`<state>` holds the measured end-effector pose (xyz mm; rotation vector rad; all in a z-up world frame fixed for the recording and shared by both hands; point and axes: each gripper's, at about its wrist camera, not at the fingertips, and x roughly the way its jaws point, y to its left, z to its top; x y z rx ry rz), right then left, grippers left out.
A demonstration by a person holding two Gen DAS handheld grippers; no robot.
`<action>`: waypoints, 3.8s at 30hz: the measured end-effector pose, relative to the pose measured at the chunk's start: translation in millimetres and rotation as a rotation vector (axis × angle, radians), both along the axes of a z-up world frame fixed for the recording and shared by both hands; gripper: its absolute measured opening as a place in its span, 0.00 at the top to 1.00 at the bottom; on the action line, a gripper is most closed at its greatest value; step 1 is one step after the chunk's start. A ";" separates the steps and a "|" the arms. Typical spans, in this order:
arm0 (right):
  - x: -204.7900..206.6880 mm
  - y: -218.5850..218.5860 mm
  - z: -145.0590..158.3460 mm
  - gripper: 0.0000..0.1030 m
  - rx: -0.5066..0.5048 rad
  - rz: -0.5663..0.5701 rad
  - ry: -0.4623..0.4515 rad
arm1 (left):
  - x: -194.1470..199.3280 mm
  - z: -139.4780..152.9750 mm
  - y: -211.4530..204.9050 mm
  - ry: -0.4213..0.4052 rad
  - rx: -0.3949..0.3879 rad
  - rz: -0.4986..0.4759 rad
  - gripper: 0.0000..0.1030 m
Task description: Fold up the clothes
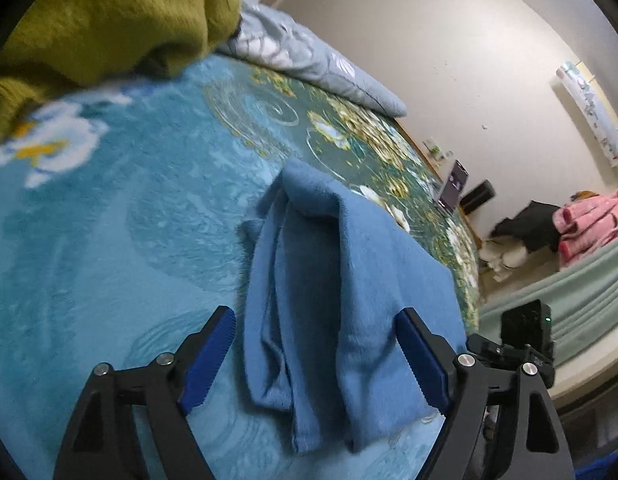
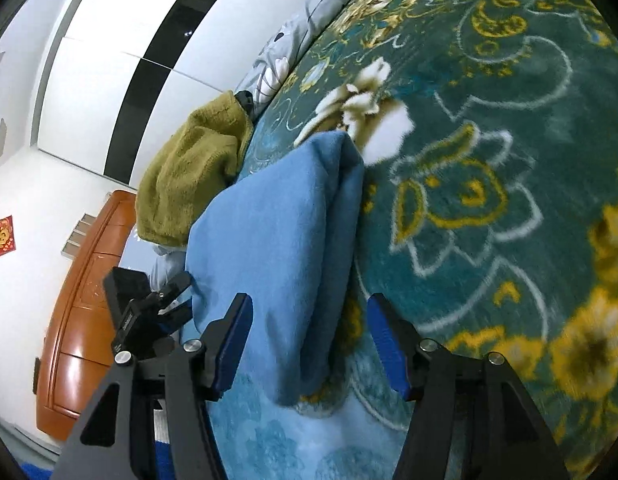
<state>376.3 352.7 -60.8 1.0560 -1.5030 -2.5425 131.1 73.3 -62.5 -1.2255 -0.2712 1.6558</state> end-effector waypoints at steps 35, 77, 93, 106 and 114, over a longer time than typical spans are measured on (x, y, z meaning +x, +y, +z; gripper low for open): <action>-57.2 -39.0 80.1 0.88 0.004 0.108 0.132 | -5.7 46.3 -68.4 -0.091 0.261 0.113 0.76; -410.2 -503.6 72.6 0.81 0.043 0.869 -0.034 | -47.3 102.1 -541.4 0.140 -0.039 1.010 0.75; -352.0 -429.1 30.1 0.41 -0.074 0.764 0.031 | 76.3 64.9 -588.8 0.134 -0.019 1.449 0.36; -352.9 -450.7 -18.3 0.28 -0.343 0.656 -0.047 | 59.3 18.0 -601.9 -0.023 0.354 1.428 0.30; -340.2 -469.5 12.2 0.56 -0.140 0.673 0.006 | 59.3 24.4 -606.1 0.025 0.346 1.438 0.57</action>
